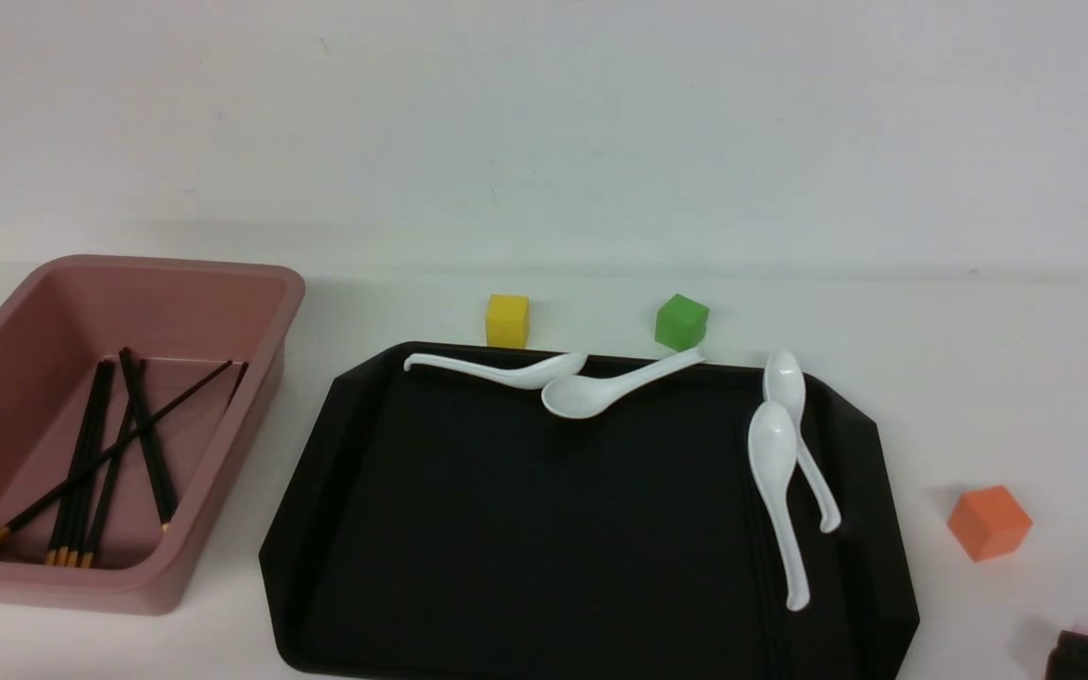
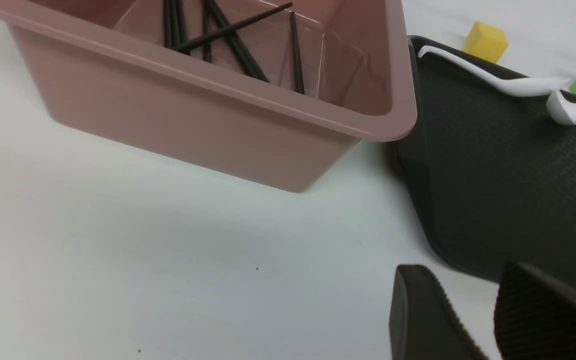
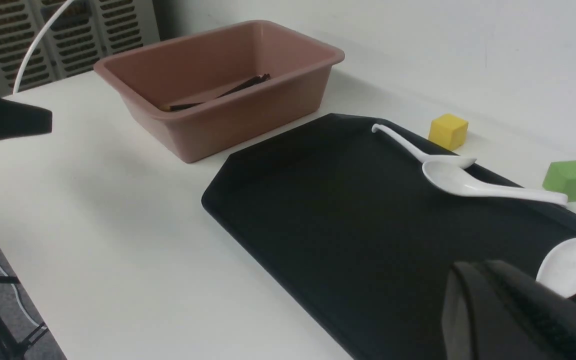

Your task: On white tablecloth take chopsticks from black tray and put them in box.

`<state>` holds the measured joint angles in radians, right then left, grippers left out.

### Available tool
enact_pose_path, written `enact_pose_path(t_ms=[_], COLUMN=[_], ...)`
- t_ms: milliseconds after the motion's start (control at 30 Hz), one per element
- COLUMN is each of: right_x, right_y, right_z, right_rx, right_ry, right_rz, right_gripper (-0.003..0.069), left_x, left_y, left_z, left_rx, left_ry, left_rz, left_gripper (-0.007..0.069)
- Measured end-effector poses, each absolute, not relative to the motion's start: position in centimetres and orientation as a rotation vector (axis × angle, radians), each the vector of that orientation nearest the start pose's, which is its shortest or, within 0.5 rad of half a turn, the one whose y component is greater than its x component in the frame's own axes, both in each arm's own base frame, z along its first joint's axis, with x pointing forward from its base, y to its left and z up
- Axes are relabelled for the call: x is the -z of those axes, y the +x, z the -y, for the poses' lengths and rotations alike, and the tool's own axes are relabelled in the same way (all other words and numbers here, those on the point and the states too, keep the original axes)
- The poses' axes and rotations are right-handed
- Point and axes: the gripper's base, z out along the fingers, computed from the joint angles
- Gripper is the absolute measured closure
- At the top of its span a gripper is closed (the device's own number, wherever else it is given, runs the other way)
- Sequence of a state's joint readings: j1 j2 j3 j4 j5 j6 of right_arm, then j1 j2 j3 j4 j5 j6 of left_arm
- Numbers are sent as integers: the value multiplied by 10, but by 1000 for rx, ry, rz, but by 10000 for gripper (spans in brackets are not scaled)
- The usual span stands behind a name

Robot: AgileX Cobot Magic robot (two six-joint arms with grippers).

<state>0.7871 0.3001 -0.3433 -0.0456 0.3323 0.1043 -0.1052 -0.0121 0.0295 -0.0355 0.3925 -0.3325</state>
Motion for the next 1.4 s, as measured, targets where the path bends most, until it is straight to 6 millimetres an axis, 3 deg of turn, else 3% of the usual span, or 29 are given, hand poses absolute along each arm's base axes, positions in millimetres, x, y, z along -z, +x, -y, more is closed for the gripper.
enact_pose_path(t_ms=[233,467,733,1400], right_x=[-265,-217,-184,-175], right_y=[58,55,54,53], right_z=[-40,-17,-9,-3], right_rx=[-459,-238,-134,-61], right_ry=[-506,-253,-133,-52], right_rz=[-1689,-1733,-1770,-1855], right_gripper=[618,608,599,575], left_x=[-169,-169,-169,-169], left_y=[52,52,52,52], left_z=[7,7,7,7], left_rx=[333,333,333,333], left_ry=[-238,-238,-238,-238], left_rz=[-1892,-1892,-1892,-1891], left_gripper=[386,386,386,386])
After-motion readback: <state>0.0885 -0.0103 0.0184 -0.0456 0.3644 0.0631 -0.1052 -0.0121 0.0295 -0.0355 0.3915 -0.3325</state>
